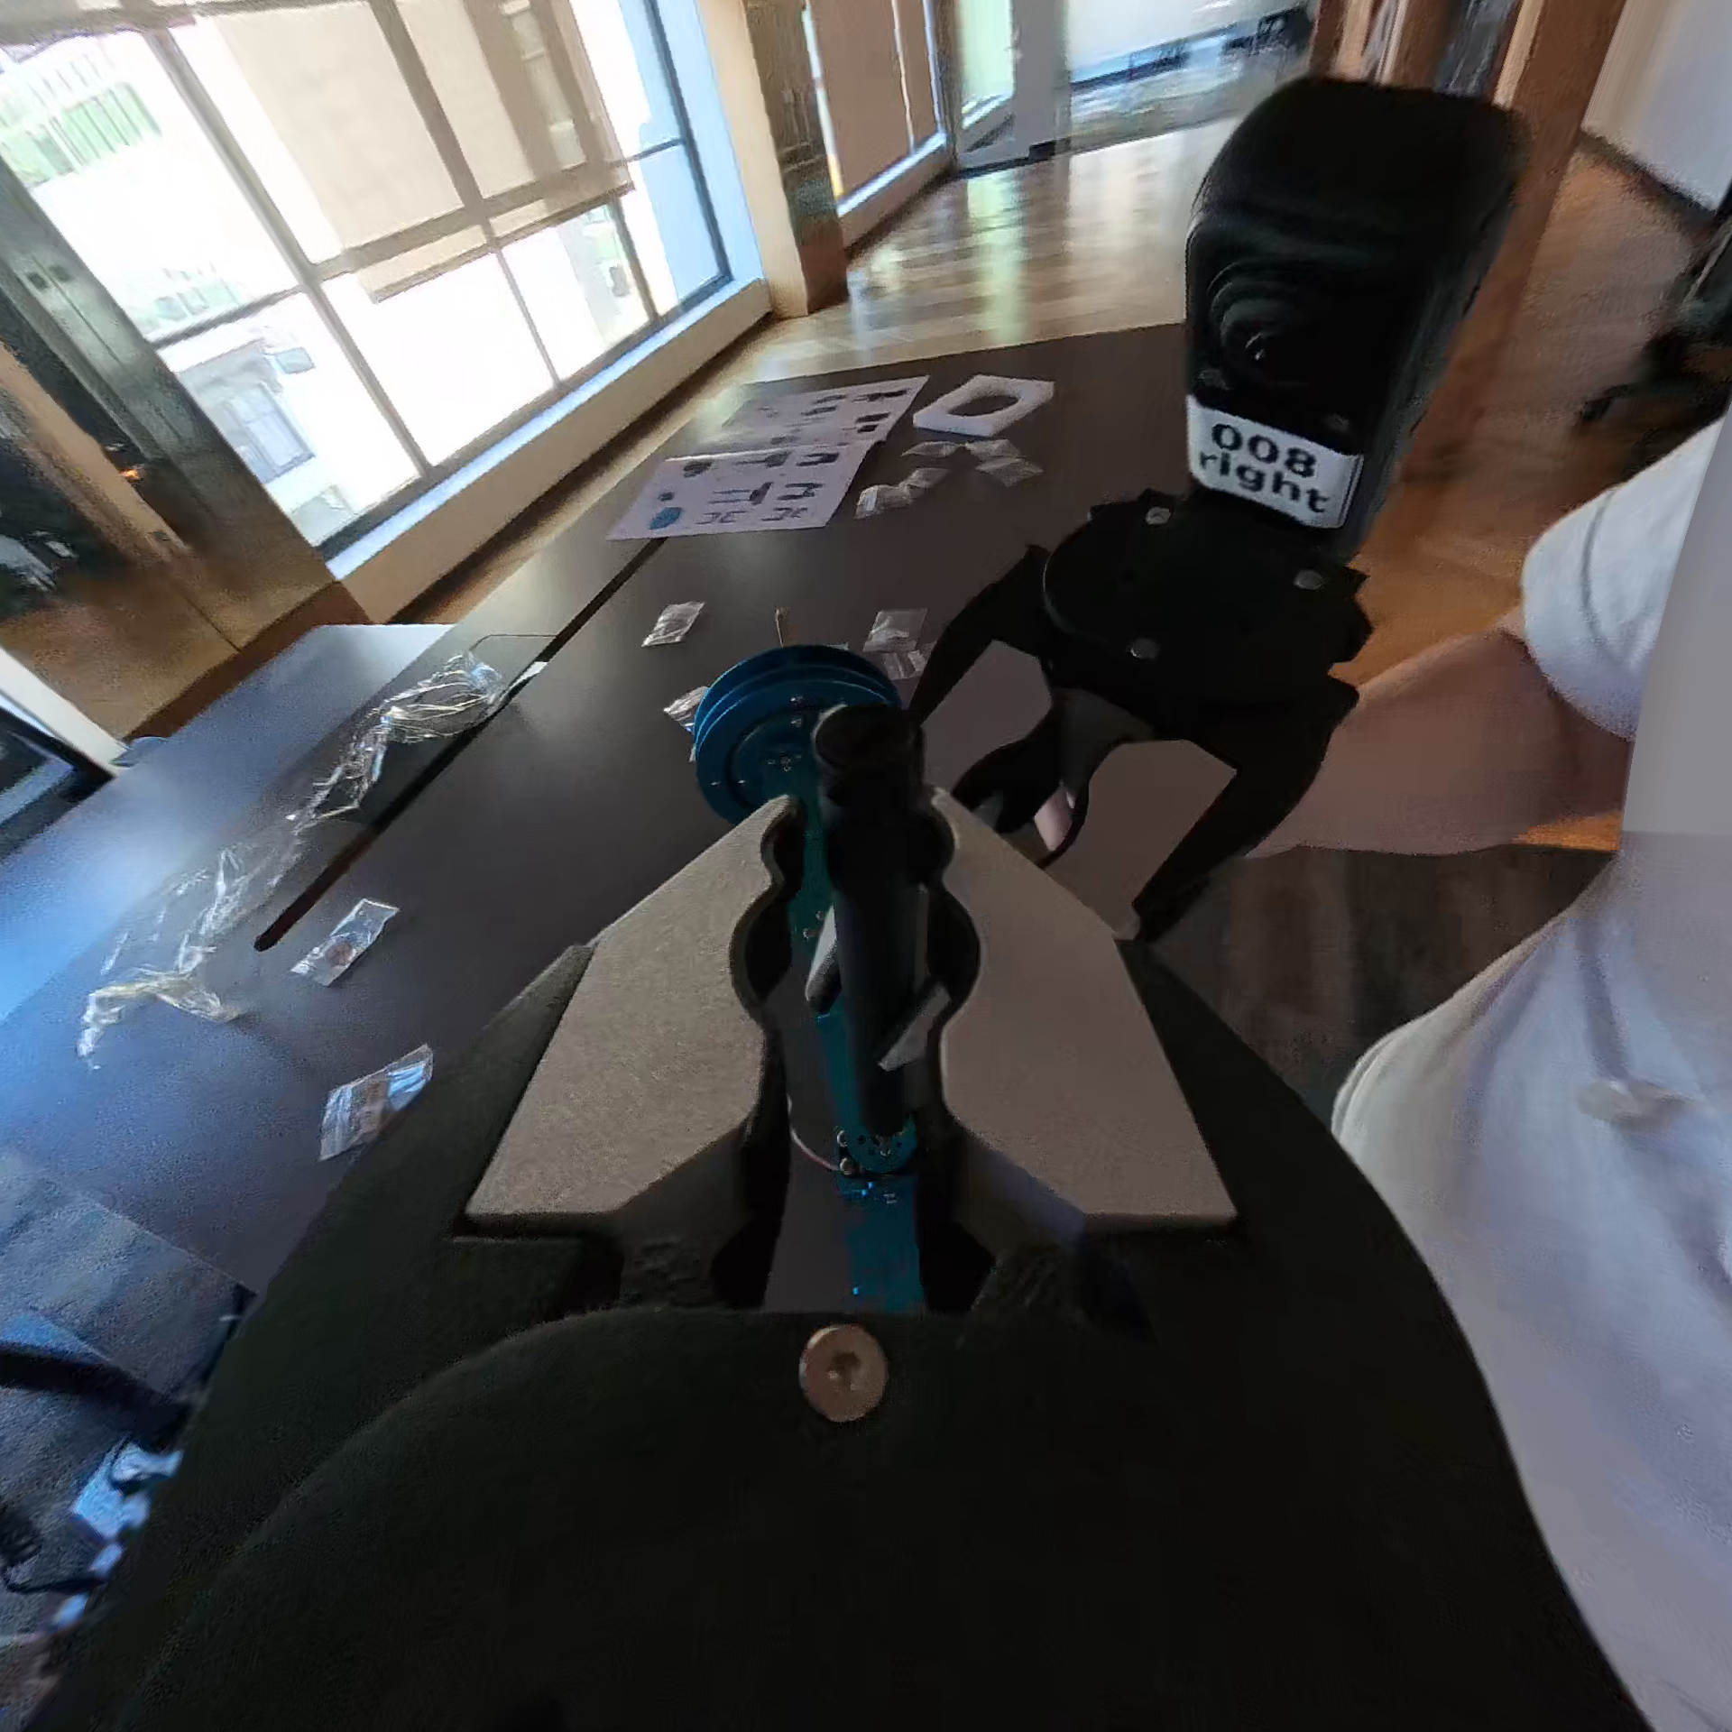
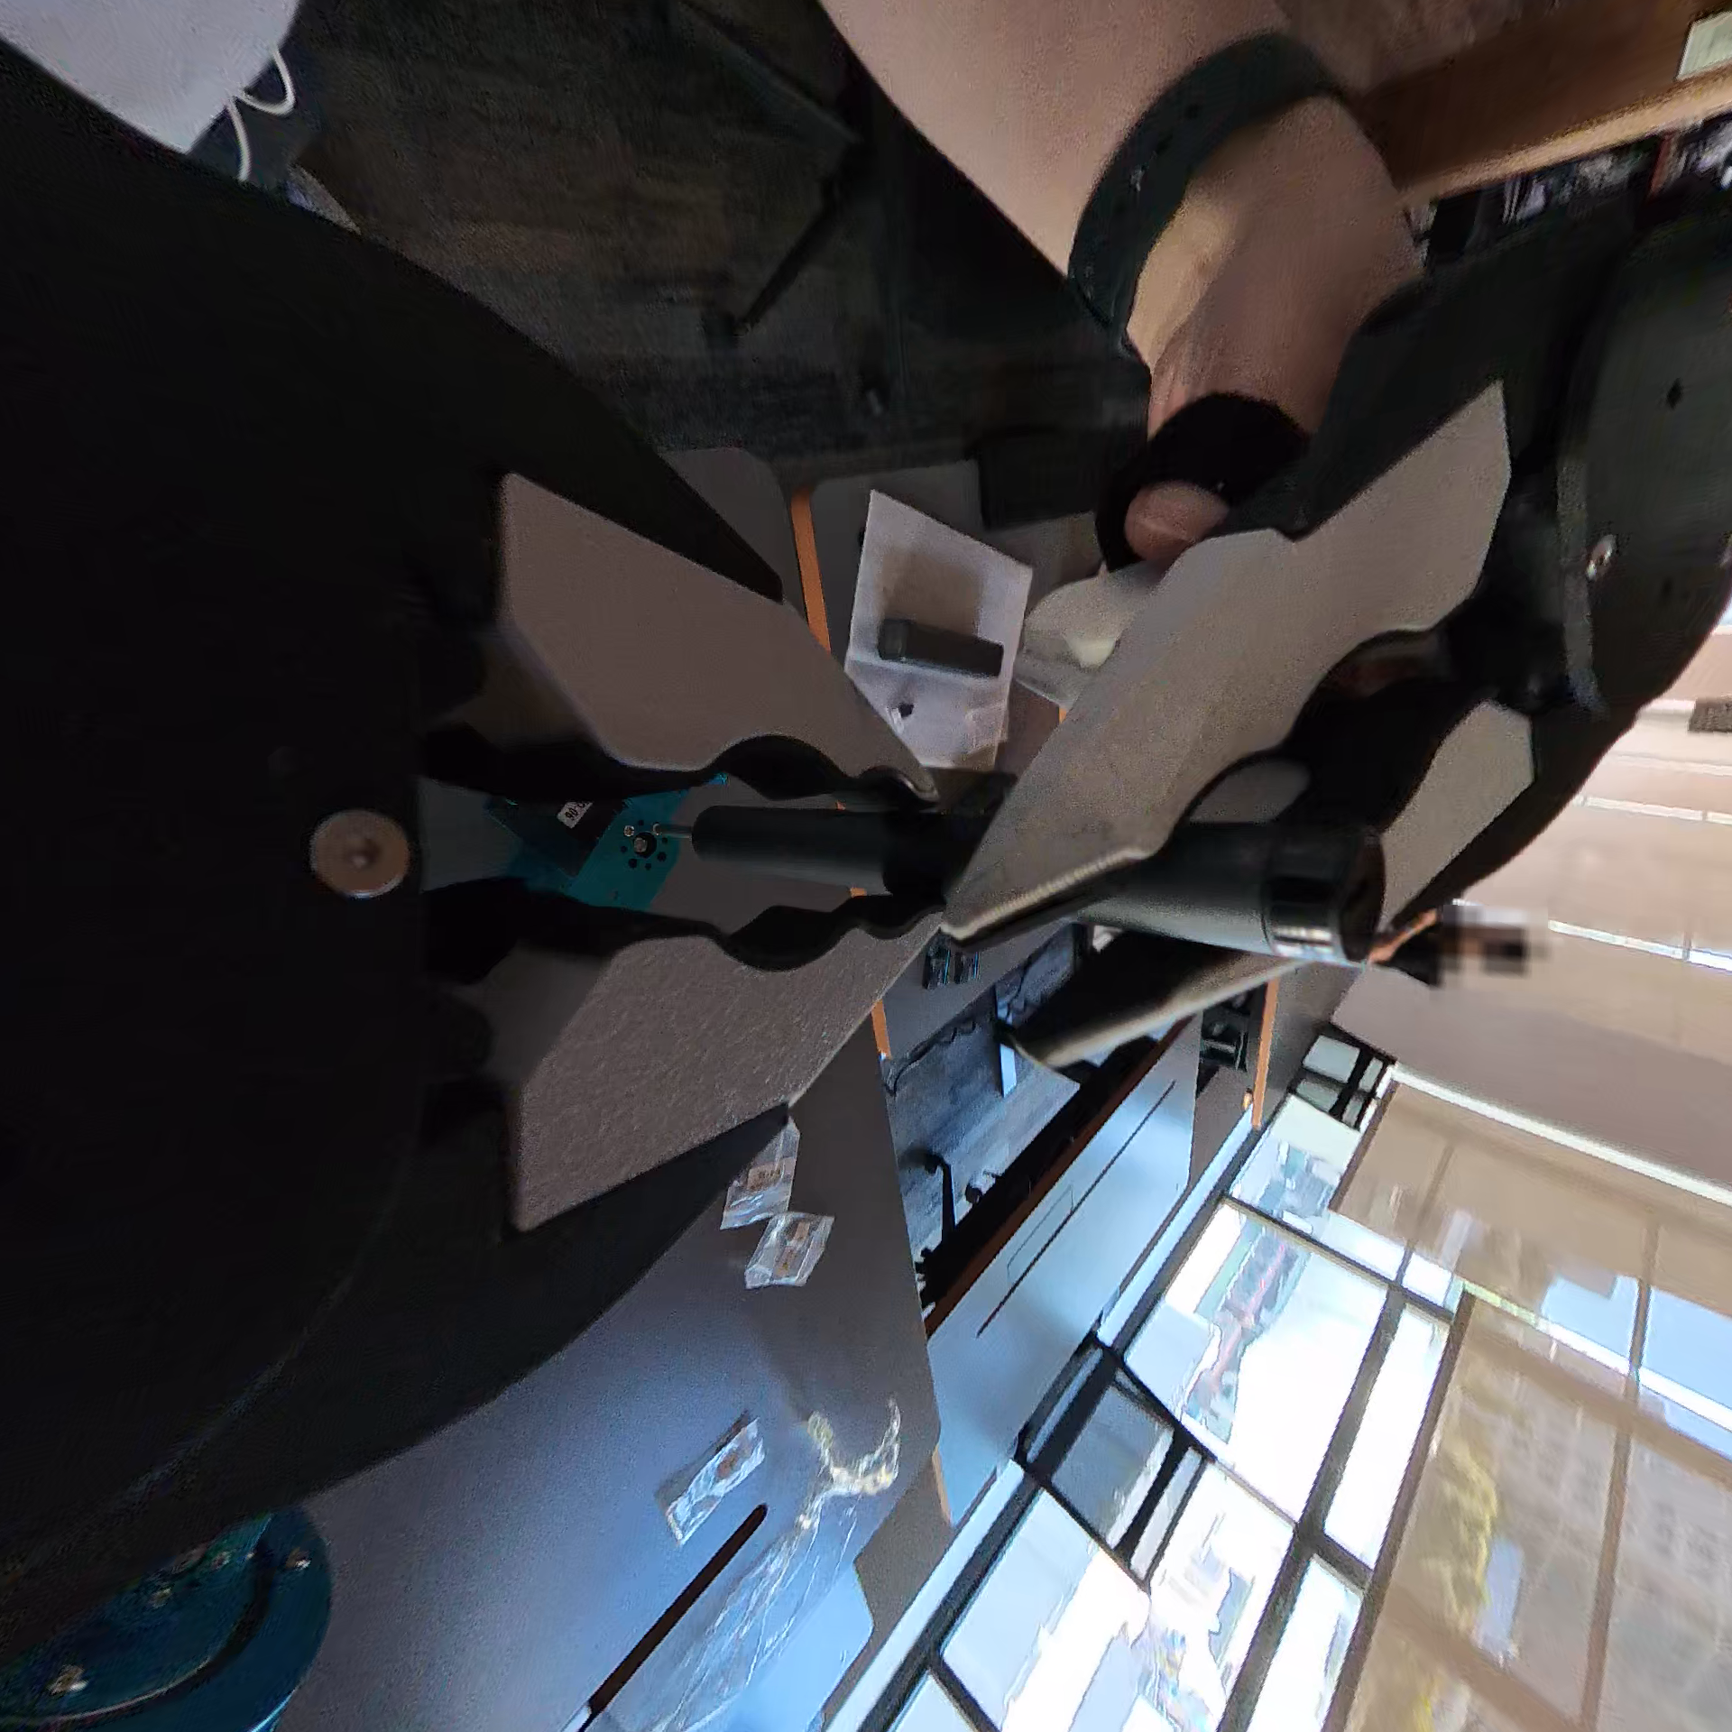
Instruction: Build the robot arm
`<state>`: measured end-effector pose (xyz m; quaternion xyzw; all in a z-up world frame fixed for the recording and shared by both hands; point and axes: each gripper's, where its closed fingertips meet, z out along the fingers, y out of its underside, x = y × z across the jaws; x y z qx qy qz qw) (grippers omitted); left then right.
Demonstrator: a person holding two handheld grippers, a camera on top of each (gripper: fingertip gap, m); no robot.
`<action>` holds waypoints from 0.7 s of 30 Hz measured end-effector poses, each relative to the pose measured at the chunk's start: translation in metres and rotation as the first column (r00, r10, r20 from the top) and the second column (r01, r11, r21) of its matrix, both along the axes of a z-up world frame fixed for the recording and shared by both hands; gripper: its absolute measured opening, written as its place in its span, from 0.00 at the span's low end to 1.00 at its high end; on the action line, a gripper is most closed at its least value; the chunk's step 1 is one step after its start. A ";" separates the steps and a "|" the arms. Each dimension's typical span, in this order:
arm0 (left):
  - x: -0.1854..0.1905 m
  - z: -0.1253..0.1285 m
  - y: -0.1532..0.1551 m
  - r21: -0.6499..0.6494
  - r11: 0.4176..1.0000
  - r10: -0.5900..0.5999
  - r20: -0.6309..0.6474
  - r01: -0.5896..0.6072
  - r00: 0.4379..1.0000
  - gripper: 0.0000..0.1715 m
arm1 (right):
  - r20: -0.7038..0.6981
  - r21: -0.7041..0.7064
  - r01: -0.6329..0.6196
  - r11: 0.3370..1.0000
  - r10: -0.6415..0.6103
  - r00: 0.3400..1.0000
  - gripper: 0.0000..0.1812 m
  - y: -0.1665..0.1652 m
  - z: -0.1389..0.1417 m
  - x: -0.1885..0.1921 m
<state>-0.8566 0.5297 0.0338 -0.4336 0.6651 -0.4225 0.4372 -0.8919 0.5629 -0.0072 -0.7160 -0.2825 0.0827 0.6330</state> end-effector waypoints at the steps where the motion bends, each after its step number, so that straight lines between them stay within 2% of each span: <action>1: -0.001 -0.001 -0.004 0.025 1.000 -0.006 -0.012 0.006 1.000 0.10 | 0.004 0.004 0.005 1.000 -0.005 1.000 0.10 -0.001 0.000 0.000; 3: -0.003 -0.003 -0.003 0.059 0.998 -0.013 -0.038 0.015 0.999 0.09 | 0.028 -0.012 -0.036 0.999 0.036 0.999 0.10 -0.001 -0.001 -0.002; 5: -0.005 -0.003 -0.001 0.017 0.999 -0.051 -0.060 0.052 0.997 0.10 | 0.051 -0.036 -0.120 0.992 0.122 0.991 0.10 0.000 -0.001 -0.005; 7: -0.007 -0.001 0.001 -0.024 0.992 -0.124 -0.042 0.123 0.991 0.09 | 0.074 -0.045 -0.218 0.975 0.221 0.972 0.13 0.002 0.000 -0.008; 10: -0.012 -0.001 -0.004 -0.058 0.966 -0.253 0.001 0.252 0.968 0.09 | 0.072 -0.061 -0.284 0.957 0.288 0.955 0.10 0.002 -0.001 -0.011; 13: -0.008 0.000 -0.004 -0.054 0.973 -0.225 0.003 0.225 0.974 0.10 | 0.058 -0.022 -0.196 0.980 0.197 0.979 0.10 0.003 0.000 -0.006; 15: -0.004 0.000 0.000 -0.042 0.991 -0.130 -0.003 0.129 0.992 0.18 | 0.028 0.013 -0.108 0.994 0.108 0.994 0.09 0.001 0.000 -0.003; 17: -0.003 0.001 -0.001 -0.016 0.998 -0.058 -0.011 0.057 0.998 0.15 | 0.006 0.042 -0.010 0.999 0.010 1.000 0.10 0.001 0.001 0.002; 18: -0.003 0.000 -0.004 0.003 0.999 -0.049 -0.017 0.049 0.999 0.10 | -0.003 0.045 0.009 0.999 -0.009 1.000 0.10 0.000 0.001 0.003; 21: -0.004 -0.002 -0.006 0.047 0.997 -0.059 -0.041 0.061 0.997 0.10 | 0.035 0.043 -0.078 0.996 0.076 0.996 0.10 -0.001 0.001 0.001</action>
